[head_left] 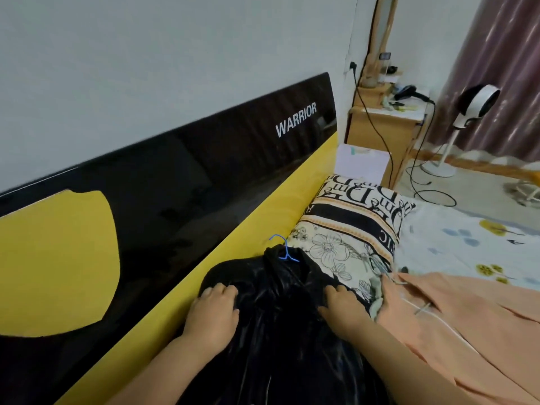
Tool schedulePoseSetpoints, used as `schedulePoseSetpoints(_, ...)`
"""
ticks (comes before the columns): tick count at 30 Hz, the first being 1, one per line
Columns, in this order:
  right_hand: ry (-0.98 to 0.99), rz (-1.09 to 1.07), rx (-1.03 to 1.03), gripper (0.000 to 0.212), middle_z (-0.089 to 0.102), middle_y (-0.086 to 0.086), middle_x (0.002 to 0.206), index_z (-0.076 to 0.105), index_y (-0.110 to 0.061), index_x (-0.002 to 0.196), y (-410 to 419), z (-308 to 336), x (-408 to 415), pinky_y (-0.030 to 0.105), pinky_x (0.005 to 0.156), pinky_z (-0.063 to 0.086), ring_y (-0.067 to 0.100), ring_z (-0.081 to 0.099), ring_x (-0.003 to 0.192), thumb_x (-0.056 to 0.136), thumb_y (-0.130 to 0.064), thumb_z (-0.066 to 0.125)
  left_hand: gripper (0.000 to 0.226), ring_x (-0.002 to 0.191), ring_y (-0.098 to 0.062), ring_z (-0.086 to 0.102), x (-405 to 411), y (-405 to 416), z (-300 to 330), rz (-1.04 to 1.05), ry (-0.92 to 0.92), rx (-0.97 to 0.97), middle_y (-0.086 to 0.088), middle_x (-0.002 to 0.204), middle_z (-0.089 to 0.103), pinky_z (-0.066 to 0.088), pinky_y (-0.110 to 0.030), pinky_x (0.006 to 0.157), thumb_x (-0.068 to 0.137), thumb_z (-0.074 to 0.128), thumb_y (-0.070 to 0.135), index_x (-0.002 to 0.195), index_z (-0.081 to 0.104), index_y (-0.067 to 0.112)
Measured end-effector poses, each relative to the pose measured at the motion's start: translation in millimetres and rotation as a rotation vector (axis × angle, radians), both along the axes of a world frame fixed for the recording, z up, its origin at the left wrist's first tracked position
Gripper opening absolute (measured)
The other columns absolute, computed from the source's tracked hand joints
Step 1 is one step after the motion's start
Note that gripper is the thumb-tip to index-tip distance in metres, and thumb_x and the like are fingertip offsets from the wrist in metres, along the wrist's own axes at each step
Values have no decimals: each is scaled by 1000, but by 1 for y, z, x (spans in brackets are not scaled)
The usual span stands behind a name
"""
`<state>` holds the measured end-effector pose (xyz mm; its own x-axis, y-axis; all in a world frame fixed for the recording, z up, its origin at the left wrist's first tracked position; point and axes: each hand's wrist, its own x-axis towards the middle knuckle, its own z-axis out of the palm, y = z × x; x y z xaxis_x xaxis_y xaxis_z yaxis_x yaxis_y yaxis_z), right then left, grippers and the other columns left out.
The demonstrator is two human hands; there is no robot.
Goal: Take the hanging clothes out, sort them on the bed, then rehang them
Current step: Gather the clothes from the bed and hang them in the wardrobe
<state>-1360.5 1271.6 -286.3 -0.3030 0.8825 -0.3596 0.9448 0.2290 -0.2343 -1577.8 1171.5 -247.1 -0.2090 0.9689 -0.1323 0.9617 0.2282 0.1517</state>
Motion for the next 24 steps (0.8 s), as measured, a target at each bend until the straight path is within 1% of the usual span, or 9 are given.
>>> schedulePoseSetpoints(3,87,-73,-8,54,38,15,136,30,-9,137,44,-31,-10,42,100,39,33,39,125,96,-40,45,42,131,-15,34,-7,37,-30,10,48,9,4,143,35,33,-28,107,97,40,32,138,33,22)
schedulePoseSetpoints(6,142,-117,-3,66,29,14,145,20,-10,144,79,-63,-23,44,106,34,32,29,134,95,-47,43,49,142,-16,17,-14,69,-57,19,94,38,1,154,18,19,-30,116,98,37,33,144,25,20)
schedulePoseSetpoints(10,207,-165,20,82,14,10,155,5,-11,149,112,-103,-35,44,113,25,29,15,143,91,-54,45,54,145,-18,5,-20,107,-87,-8,178,38,-2,157,3,7,-32,119,100,30,36,148,14,17)
schedulePoseSetpoints(12,246,-198,32,92,11,9,157,2,-10,149,122,-123,-36,46,116,19,26,12,144,87,-58,49,56,145,-18,4,-21,122,-97,-31,241,26,-4,158,2,4,-34,118,100,27,40,148,11,16)
schedulePoseSetpoints(14,274,-216,23,98,14,7,157,0,-11,150,130,-141,-36,50,117,11,24,13,144,83,-61,52,58,144,-20,12,-22,136,-105,-51,320,9,-6,156,12,8,-35,117,100,26,42,148,12,13)
schedulePoseSetpoints(16,277,-220,7,94,31,7,150,8,-14,149,135,-152,-36,52,115,10,23,27,139,82,-62,54,54,131,-22,37,-20,144,-110,-79,385,-20,-7,140,41,25,-34,110,99,29,43,141,27,10)
schedulePoseSetpoints(18,252,-216,51,83,45,6,139,24,-17,144,134,-153,-38,52,113,19,25,39,130,81,-61,55,40,110,-21,53,-18,146,-111,-77,370,-56,-4,118,56,39,-30,90,98,34,43,121,45,12)
schedulePoseSetpoints(21,226,-208,168,64,56,6,120,40,-16,126,125,-144,-37,44,101,37,26,50,115,81,-60,57,36,97,-20,58,-16,138,-105,-5,276,-51,-3,106,60,39,-28,73,96,39,45,107,48,13)
schedulePoseSetpoints(24,299,-239,260,46,63,8,99,43,-15,102,105,-126,-30,41,83,46,29,58,95,84,-56,55,36,81,-18,56,-16,120,-86,29,171,23,2,83,56,35,-24,56,94,41,46,109,46,14)
